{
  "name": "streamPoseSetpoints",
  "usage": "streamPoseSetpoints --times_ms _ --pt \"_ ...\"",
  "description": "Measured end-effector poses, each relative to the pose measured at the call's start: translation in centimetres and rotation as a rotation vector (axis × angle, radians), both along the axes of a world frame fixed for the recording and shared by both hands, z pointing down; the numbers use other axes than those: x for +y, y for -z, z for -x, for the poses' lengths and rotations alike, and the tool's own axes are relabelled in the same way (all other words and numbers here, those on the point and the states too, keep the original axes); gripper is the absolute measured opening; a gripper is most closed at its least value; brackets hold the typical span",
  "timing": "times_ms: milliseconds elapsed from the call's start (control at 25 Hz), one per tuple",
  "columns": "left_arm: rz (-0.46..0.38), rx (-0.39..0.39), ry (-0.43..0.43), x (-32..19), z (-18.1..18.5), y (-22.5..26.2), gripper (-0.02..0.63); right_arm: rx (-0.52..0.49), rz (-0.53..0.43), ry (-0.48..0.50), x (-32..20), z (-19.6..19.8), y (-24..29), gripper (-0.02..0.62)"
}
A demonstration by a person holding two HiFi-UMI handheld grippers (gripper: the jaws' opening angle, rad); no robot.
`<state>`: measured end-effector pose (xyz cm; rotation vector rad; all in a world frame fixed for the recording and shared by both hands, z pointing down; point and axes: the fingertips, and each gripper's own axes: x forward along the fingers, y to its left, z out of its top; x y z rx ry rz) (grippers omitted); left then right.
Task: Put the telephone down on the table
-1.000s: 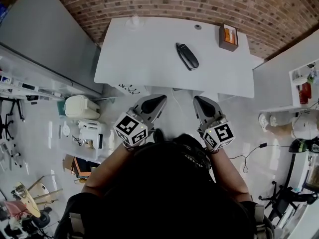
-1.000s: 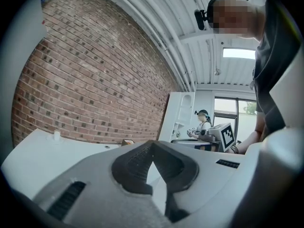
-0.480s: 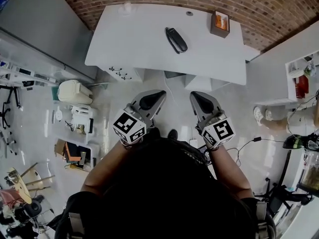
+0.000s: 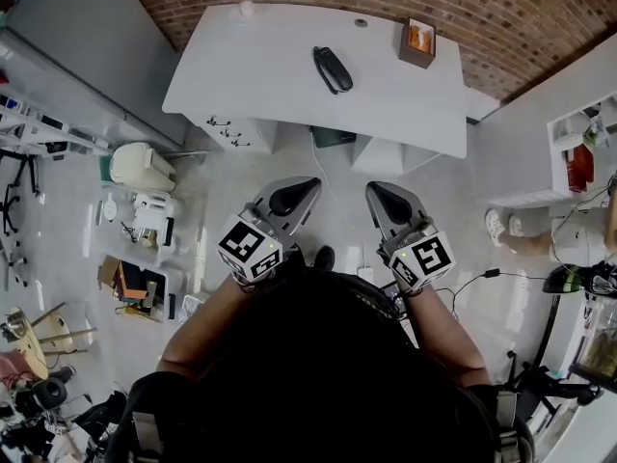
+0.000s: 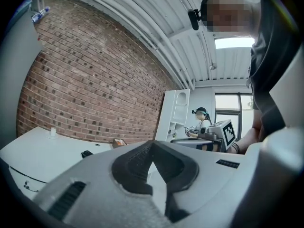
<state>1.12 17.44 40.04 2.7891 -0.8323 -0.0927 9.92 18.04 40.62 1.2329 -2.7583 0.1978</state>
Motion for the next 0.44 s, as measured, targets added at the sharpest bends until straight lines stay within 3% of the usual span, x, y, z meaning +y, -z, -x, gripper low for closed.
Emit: streamPoseSetpoints --times_ms 440 --pt "0.012 0.0 0.022 1.6 -0.7 0.2 0.008 -0.03 -0.003 0.001 1.3 -1.0 0.7 0.015"
